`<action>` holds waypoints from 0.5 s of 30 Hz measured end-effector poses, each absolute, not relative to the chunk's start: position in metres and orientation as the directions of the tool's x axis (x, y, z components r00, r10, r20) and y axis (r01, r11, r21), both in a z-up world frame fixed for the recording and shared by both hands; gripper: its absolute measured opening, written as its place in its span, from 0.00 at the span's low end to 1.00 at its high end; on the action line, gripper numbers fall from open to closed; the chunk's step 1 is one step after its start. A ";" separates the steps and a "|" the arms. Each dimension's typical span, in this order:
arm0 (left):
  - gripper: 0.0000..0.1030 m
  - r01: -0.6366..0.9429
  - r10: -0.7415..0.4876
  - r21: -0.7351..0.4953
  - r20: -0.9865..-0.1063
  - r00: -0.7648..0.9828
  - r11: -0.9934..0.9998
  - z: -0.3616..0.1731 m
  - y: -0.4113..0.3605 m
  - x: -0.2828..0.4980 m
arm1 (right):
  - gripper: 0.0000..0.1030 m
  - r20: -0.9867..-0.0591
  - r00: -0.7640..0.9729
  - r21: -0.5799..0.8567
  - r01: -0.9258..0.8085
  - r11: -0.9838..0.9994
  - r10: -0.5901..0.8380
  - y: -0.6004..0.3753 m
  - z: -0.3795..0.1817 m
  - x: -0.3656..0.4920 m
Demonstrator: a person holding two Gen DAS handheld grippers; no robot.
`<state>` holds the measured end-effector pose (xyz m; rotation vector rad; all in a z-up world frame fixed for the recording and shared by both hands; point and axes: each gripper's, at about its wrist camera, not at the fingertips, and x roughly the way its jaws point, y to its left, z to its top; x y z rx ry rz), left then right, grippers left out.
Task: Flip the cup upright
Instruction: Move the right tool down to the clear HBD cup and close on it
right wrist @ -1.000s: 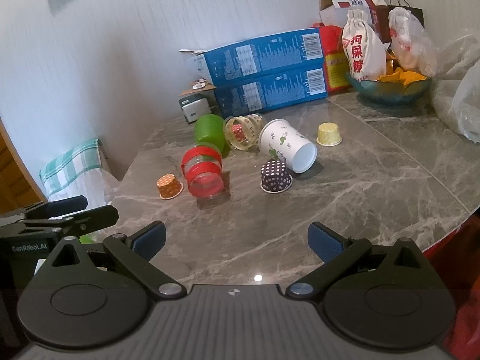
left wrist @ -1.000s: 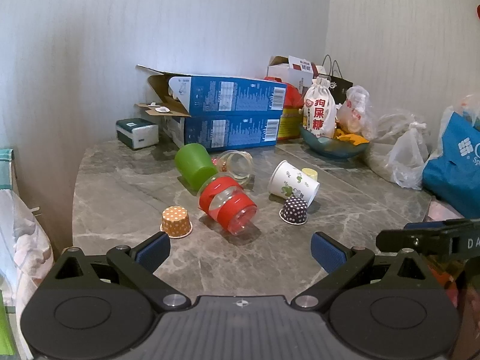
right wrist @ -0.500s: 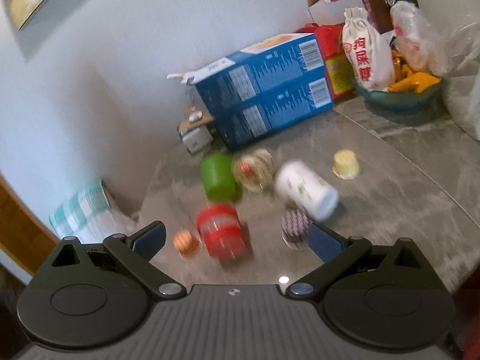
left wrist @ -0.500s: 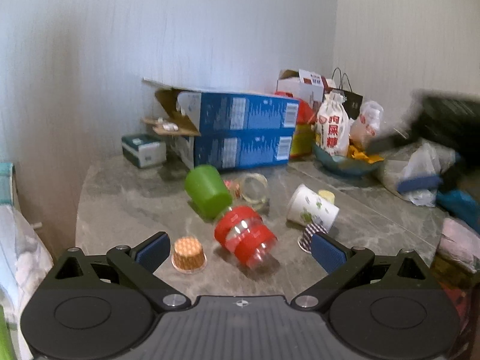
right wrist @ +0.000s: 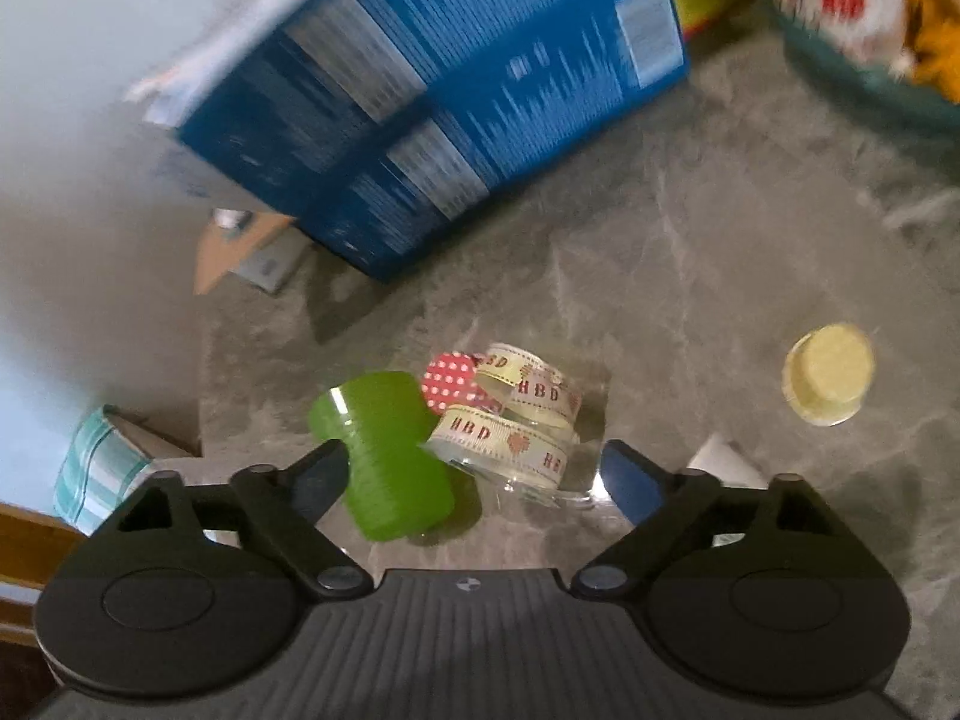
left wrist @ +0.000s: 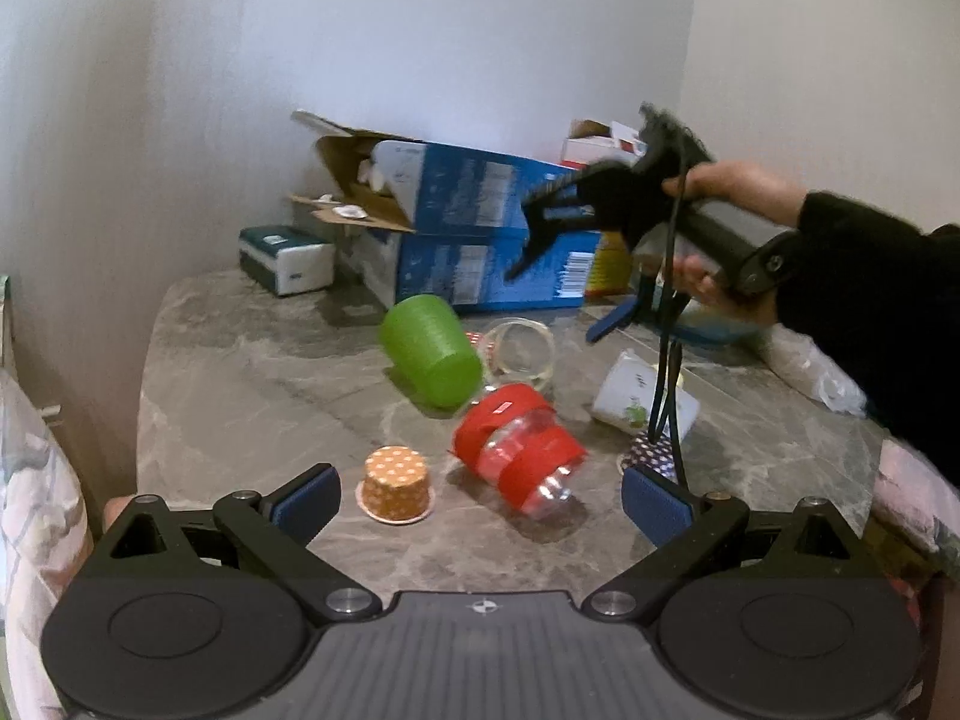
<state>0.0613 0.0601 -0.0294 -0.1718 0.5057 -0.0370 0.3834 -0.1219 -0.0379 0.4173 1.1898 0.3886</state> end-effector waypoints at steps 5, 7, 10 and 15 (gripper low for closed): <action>0.98 -0.024 -0.077 -0.211 -0.460 0.885 0.977 -0.030 0.077 0.062 | 0.79 -0.846 0.268 0.468 -0.041 0.883 0.461 -0.104 -0.056 0.405; 0.98 -0.032 -0.075 -0.217 -0.464 0.883 0.976 -0.031 0.081 0.063 | 0.78 -0.860 0.251 0.449 -0.041 0.892 0.445 -0.101 -0.057 0.410; 0.98 -0.039 -0.075 -0.227 -0.471 0.879 0.973 -0.034 0.085 0.064 | 0.77 -0.878 0.234 0.420 -0.045 0.906 0.418 -0.094 -0.060 0.416; 0.98 -0.066 -0.062 -0.246 -0.478 0.876 0.967 -0.040 0.093 0.062 | 0.76 -0.898 0.213 0.382 -0.059 0.922 0.385 -0.088 -0.066 0.421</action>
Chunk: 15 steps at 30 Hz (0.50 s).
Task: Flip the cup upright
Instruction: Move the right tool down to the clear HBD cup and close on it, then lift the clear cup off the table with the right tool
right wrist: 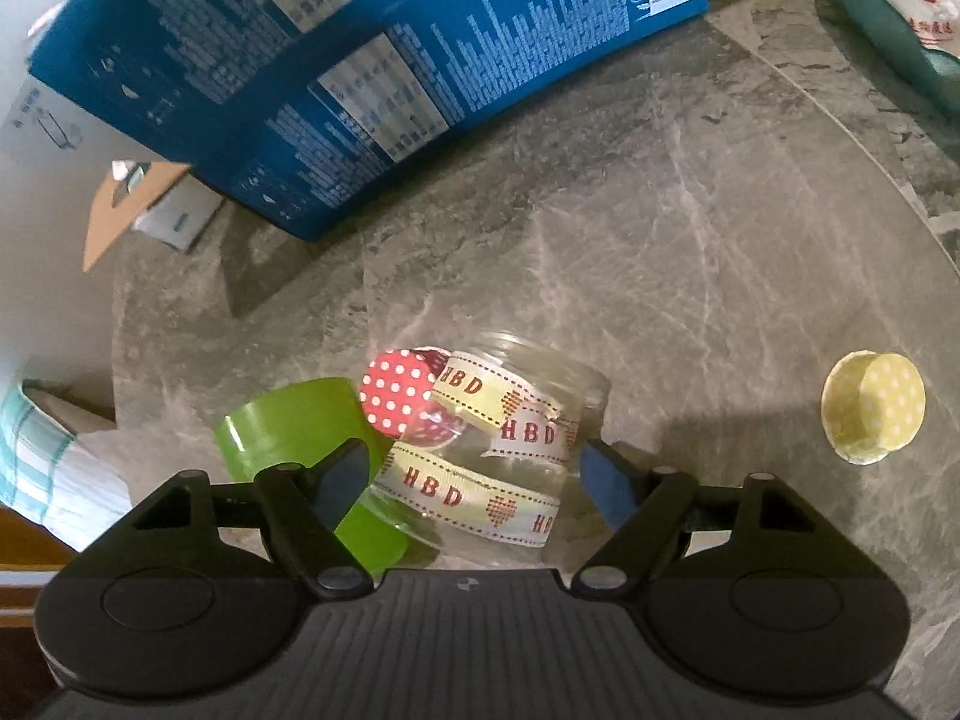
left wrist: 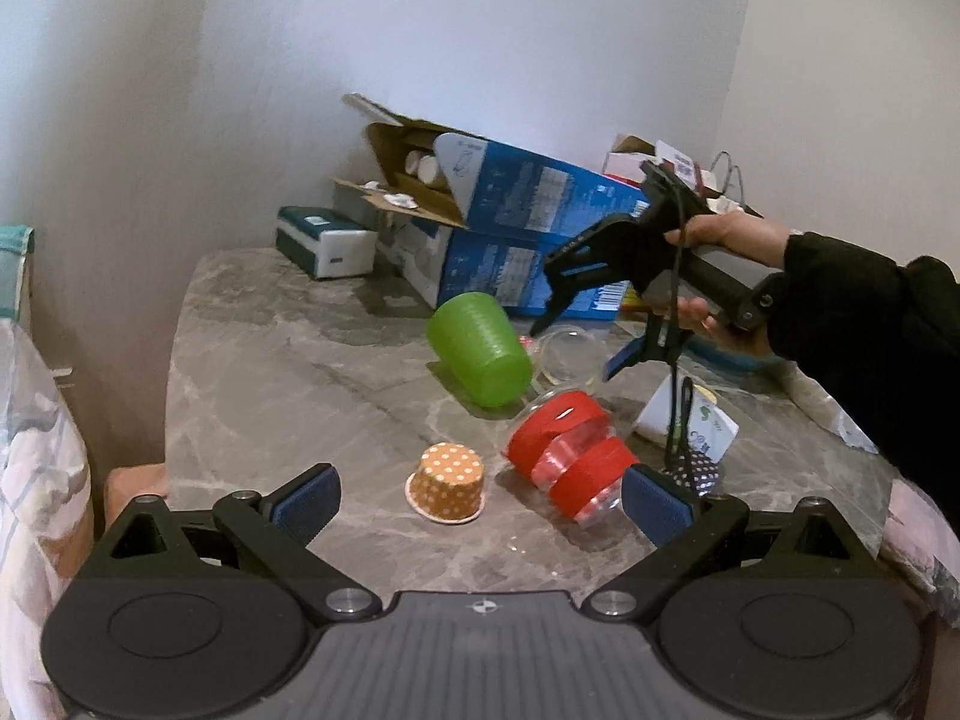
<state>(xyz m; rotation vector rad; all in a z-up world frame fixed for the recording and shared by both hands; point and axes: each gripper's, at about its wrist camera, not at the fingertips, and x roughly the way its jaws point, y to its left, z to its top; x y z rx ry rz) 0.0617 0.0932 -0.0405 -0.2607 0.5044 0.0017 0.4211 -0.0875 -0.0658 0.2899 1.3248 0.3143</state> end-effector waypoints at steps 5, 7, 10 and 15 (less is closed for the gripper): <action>0.98 -0.094 -0.054 -0.271 -0.492 0.869 0.958 -0.046 0.102 0.058 | 0.70 -0.902 0.206 0.375 -0.062 0.925 0.380 -0.086 -0.069 0.425; 0.98 -0.104 -0.046 -0.271 -0.493 0.869 0.957 -0.047 0.104 0.056 | 0.69 -0.902 0.211 0.372 -0.065 0.926 0.377 -0.085 -0.068 0.426; 0.98 -0.111 -0.044 -0.280 -0.496 0.867 0.954 -0.048 0.106 0.053 | 0.68 -0.903 0.218 0.364 -0.075 0.928 0.371 -0.084 -0.067 0.425; 0.98 -0.124 -0.041 -0.289 -0.503 0.864 0.949 -0.051 0.107 0.049 | 0.68 -0.900 0.234 0.357 -0.090 0.930 0.369 -0.083 -0.061 0.422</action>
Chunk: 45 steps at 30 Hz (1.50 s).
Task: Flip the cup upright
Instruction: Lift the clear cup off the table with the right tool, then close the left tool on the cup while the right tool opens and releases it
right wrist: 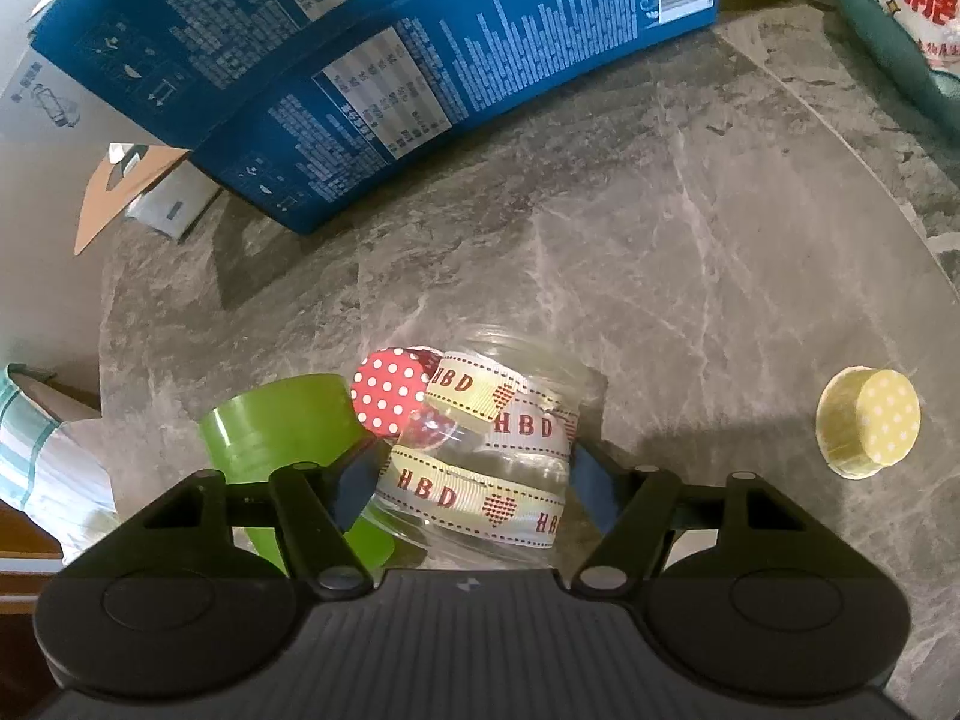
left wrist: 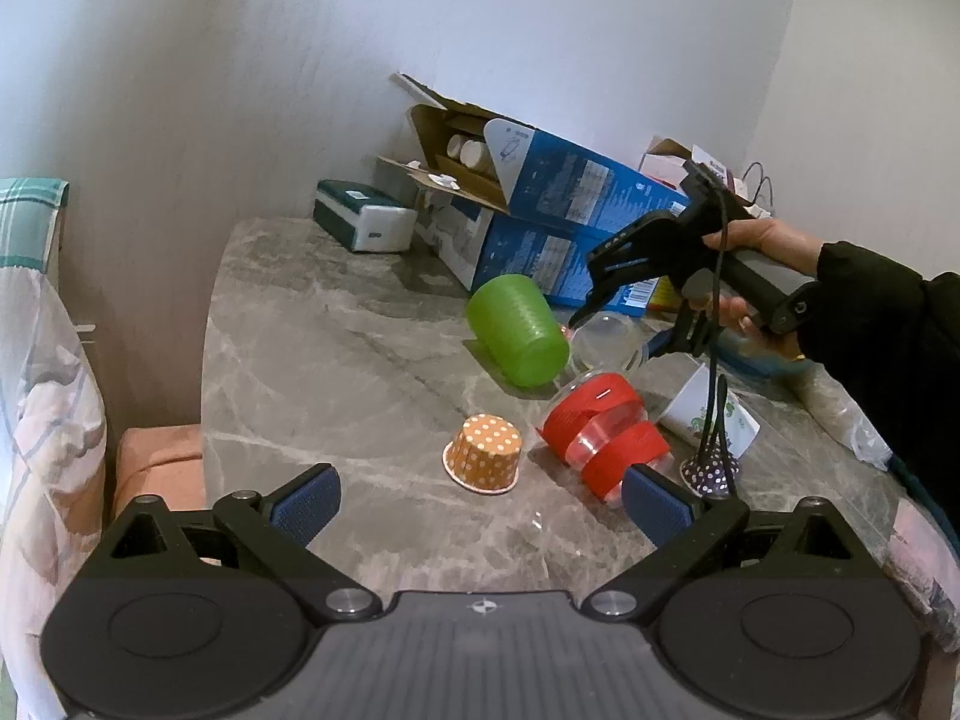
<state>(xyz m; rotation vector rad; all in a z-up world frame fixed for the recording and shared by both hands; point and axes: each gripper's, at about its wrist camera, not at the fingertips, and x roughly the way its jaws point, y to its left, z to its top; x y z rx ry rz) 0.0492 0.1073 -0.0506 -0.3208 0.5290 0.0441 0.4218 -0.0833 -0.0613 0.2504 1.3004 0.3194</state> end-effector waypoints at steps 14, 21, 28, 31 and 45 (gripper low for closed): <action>0.98 -0.068 -0.081 -0.280 -0.489 0.868 0.958 -0.045 0.100 0.024 | 0.68 -0.848 0.270 0.296 -0.470 0.832 0.455 -0.094 0.027 0.328; 0.98 0.012 -0.106 -0.200 -0.467 0.878 0.980 -0.039 0.100 0.002 | 0.68 -0.896 0.082 0.223 -0.766 0.603 0.436 -0.082 0.012 0.237; 0.98 0.115 -0.180 -0.163 -0.485 0.856 0.980 -0.036 0.102 -0.004 | 0.68 -0.944 -0.033 0.138 -0.944 0.300 0.328 -0.056 -0.021 0.181; 0.98 0.189 -0.222 -0.117 -0.504 0.834 0.975 -0.036 0.095 0.000 | 0.68 -0.967 -0.049 0.095 -0.980 0.176 0.250 -0.045 -0.036 0.165; 0.98 0.559 -0.444 -0.014 -0.625 0.642 0.829 -0.026 0.057 0.023 | 0.67 -0.986 -0.037 -0.040 -0.895 -0.444 0.164 -0.030 -0.053 0.117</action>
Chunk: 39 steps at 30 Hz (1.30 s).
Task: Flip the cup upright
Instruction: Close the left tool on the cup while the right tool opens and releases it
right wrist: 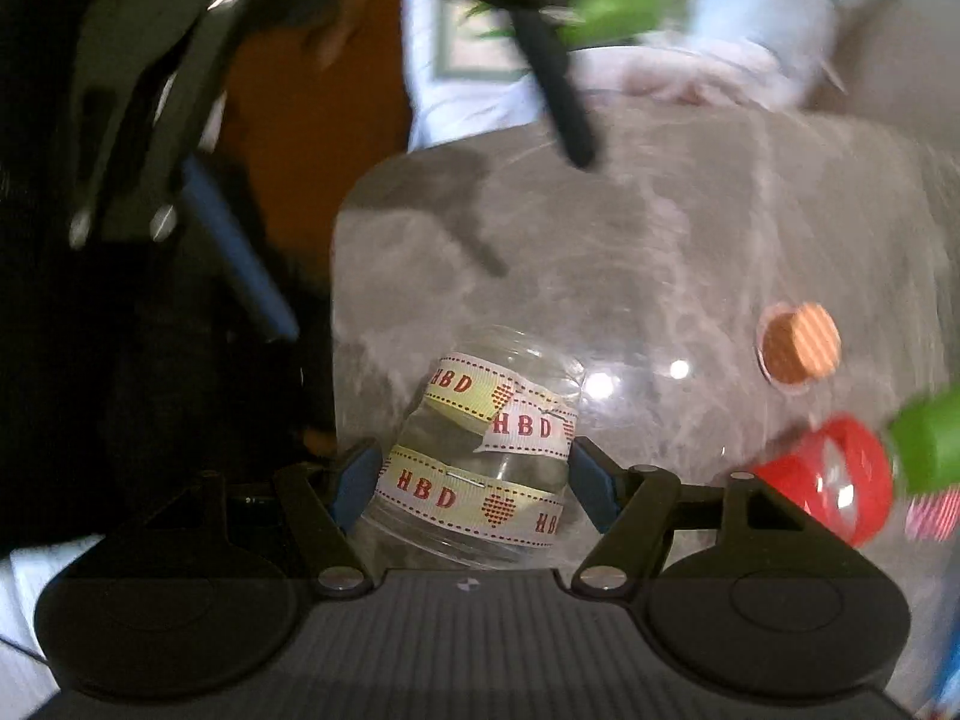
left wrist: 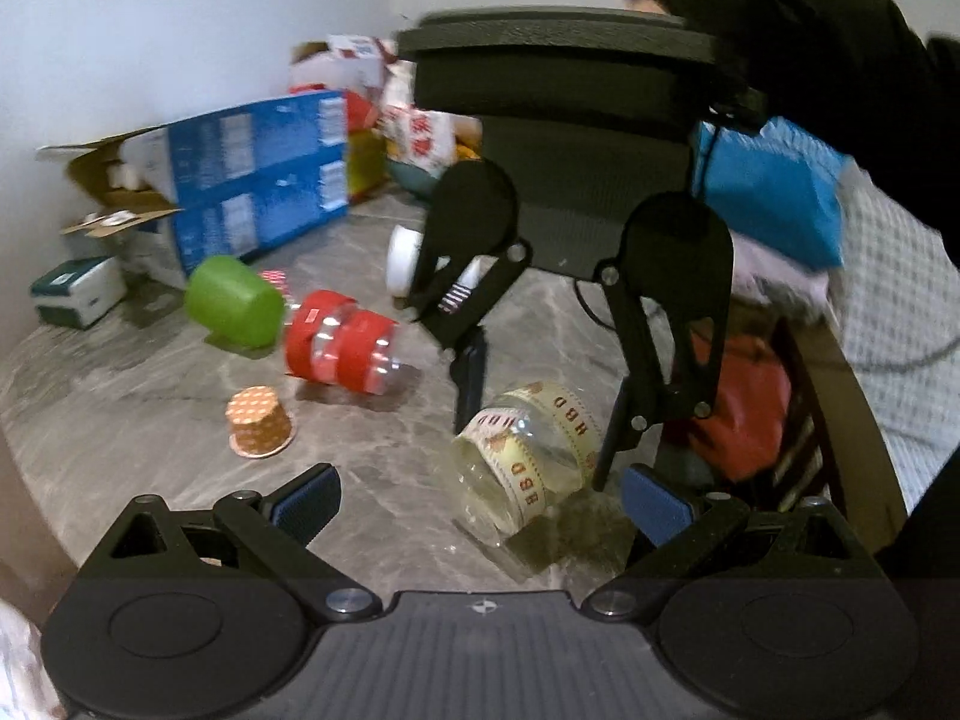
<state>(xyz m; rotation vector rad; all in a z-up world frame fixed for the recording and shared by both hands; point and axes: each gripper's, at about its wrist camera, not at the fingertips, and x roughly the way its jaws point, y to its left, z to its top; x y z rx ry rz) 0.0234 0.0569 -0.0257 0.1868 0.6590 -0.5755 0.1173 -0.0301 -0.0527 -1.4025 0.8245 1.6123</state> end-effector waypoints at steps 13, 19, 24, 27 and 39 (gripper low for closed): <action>0.96 0.682 -0.481 -0.007 -0.714 0.508 0.731 -0.038 0.025 0.050 | 0.69 -0.992 0.002 -0.087 -0.743 -0.663 0.128 -0.034 -0.066 0.107; 0.96 0.706 -0.459 0.008 -0.754 0.469 0.708 -0.043 0.010 0.064 | 0.77 -0.985 -0.026 -0.089 -0.766 -0.636 0.170 -0.045 -0.055 0.111; 0.96 0.715 -0.445 0.017 -0.772 0.454 0.699 -0.045 -0.004 0.074 | 0.78 -0.982 -0.030 -0.094 -0.782 -0.616 0.188 -0.053 -0.053 0.112; 0.94 0.733 -0.418 0.040 -0.799 0.432 0.680 -0.048 -0.015 0.079 | 0.78 -0.976 -0.031 -0.107 -0.796 -0.596 0.216 -0.060 -0.050 0.112; 0.80 0.756 -0.311 0.094 -0.874 0.375 0.648 -0.062 -0.043 0.098 | 0.84 -0.916 0.000 -0.170 -0.906 -0.387 0.402 -0.124 -0.019 0.114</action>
